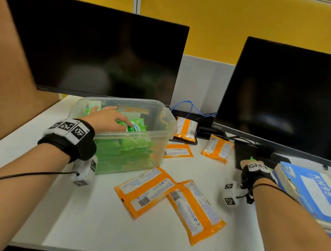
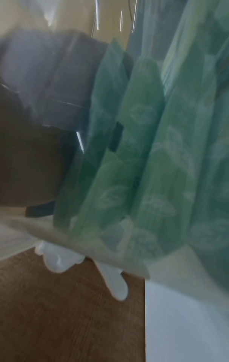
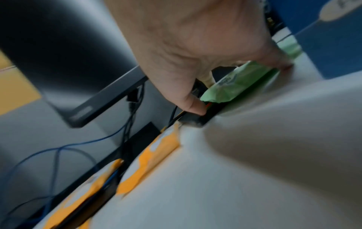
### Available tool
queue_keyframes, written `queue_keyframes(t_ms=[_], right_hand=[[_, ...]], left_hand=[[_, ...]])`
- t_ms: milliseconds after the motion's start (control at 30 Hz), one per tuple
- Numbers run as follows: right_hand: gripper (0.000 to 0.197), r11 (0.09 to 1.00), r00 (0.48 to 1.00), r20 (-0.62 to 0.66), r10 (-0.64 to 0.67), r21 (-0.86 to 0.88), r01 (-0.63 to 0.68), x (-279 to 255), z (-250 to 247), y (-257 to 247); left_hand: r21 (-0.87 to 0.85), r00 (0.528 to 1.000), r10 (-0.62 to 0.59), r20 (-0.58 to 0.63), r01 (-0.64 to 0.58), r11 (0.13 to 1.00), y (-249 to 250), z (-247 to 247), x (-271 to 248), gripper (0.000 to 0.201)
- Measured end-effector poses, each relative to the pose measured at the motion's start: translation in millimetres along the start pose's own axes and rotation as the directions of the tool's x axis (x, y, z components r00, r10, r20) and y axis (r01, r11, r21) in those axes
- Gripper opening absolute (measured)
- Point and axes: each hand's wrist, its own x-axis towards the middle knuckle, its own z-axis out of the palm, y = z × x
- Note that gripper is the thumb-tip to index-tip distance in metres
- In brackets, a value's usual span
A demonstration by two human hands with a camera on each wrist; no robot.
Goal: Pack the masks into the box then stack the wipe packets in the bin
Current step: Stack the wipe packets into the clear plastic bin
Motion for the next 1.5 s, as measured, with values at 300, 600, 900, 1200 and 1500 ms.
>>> queue_keyframes(t_ms=[300, 600, 900, 1200, 1500], right_hand=[[0.07, 0.991, 0.995, -0.02, -0.101, -0.089, 0.099, -37.0, 17.9, -67.5], [0.11, 0.898, 0.958, 0.196, -0.211, -0.348, 0.269, 4.9, 37.7, -55.5], [0.061, 0.806, 0.955, 0.167, -0.245, -0.513, 0.296, -78.7, -6.1, -45.0], [0.069, 0.887, 0.957, 0.211, -0.199, -0.376, 0.268, -80.4, -5.6, -73.2], [0.056, 0.419, 0.771, -0.4, -0.495, 0.668, 0.615, -127.0, -45.4, -185.6]], left_hand=[[-0.012, 1.0, -0.013, 0.003, 0.013, 1.0, 5.2, -2.6, -4.3, 0.03], [-0.028, 1.0, -0.021, 0.01, 0.021, 0.999, 2.4, -0.9, -2.3, 0.029], [-0.032, 0.999, -0.03, 0.03, 0.031, 0.999, 7.0, -4.2, -5.3, 0.031], [-0.011, 0.999, -0.027, 0.028, 0.028, 1.0, 5.5, -3.3, -3.0, 0.034], [-0.377, 0.976, -0.14, -0.169, 0.068, 0.924, 10.1, -8.1, -7.5, 0.042]])
